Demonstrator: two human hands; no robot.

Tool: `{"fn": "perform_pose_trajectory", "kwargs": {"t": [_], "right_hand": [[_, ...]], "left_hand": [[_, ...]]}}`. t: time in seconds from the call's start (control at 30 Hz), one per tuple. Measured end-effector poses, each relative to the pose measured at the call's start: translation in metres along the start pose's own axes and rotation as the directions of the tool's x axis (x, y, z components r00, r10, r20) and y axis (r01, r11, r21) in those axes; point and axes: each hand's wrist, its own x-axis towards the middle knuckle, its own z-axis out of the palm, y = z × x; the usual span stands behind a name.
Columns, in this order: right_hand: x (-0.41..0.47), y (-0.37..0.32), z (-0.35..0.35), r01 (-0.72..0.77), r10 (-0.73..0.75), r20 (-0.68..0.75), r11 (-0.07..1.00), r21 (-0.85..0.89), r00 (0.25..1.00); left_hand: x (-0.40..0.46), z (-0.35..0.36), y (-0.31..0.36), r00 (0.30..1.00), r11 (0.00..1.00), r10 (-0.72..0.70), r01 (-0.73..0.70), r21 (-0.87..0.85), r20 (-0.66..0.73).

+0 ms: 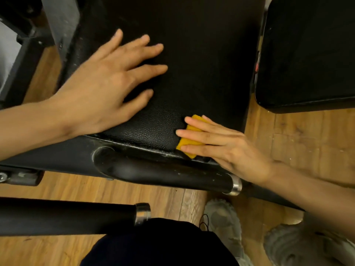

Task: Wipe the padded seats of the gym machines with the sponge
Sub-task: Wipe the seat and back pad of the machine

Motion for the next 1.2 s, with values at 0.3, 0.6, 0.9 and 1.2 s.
{"fn": "perform_pose_trajectory", "kwargs": {"t": [0.3, 0.6, 0.9, 1.2], "right_hand": [[-0.004, 0.006, -0.002, 0.111, -0.111, -0.004, 0.992, -0.059, 0.994], [-0.045, 0.021, -0.002, 0.077, -0.067, 0.094, 0.992, -0.099, 0.993], [-0.022, 0.001, 0.018, -0.395, 0.468, -0.391, 0.882, 0.257, 0.792], [-0.017, 0.023, 0.012, -0.494, 0.570, -0.507, 0.819, 0.291, 0.647]], "left_hand": [[0.004, 0.012, 0.009, 0.991, 0.993, 0.112, -0.115, 0.033, 0.076], [0.003, 0.009, 0.012, 0.993, 0.994, 0.093, -0.097, 0.041, 0.075], [0.004, 0.008, 0.014, 0.991, 0.995, 0.085, -0.089, 0.034, 0.107], [0.006, 0.011, 0.013, 0.991, 0.996, 0.091, -0.092, 0.012, 0.101]]}}
